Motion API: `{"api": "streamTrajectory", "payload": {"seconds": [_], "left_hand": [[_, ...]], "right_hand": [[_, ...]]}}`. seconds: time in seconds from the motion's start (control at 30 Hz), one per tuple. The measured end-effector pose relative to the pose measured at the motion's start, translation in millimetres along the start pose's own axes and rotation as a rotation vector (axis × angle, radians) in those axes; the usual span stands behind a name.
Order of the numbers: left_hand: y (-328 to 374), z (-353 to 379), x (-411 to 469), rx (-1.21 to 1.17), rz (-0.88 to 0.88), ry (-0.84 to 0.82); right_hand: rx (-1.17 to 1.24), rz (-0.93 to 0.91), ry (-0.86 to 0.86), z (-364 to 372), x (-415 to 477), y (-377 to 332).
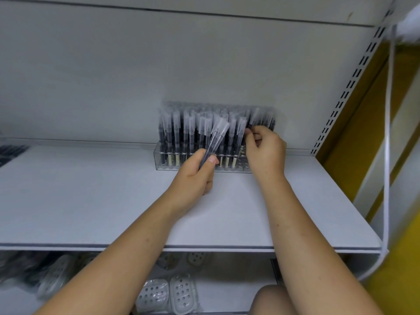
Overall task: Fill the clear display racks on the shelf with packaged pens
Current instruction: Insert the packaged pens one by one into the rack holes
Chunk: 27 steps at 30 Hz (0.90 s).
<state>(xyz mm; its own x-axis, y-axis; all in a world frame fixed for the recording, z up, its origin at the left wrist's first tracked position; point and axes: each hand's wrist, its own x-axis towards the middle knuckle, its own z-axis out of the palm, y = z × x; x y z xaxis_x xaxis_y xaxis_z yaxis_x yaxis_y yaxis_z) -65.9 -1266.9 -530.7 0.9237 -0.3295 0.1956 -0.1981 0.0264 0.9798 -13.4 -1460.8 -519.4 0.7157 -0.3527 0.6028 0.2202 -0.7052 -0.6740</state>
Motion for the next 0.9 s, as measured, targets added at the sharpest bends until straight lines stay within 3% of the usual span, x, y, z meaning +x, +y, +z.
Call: {"api": "streamTrajectory", "payload": {"seconds": [0.5, 0.6, 0.77, 0.9], "left_hand": [[-0.7, 0.3, 0.2, -0.031, 0.012, 0.006], [-2.2, 0.3, 0.6, -0.03, 0.017, 0.005], [-9.0, -2.2, 3.6, 0.023, 0.045, 0.01], [-10.9, -2.2, 5.0, 0.016, 0.087, 0.007]], "right_hand": [[-0.043, -0.009, -0.111, -4.9, -5.9, -3.6], [0.021, 0.011, -0.092, -5.0, -7.1, -2.7], [0.28, -0.004, 0.103, -13.1, -14.8, -13.0], [0.512, 0.041, -0.151, -19.2, -26.0, -28.2]]}}
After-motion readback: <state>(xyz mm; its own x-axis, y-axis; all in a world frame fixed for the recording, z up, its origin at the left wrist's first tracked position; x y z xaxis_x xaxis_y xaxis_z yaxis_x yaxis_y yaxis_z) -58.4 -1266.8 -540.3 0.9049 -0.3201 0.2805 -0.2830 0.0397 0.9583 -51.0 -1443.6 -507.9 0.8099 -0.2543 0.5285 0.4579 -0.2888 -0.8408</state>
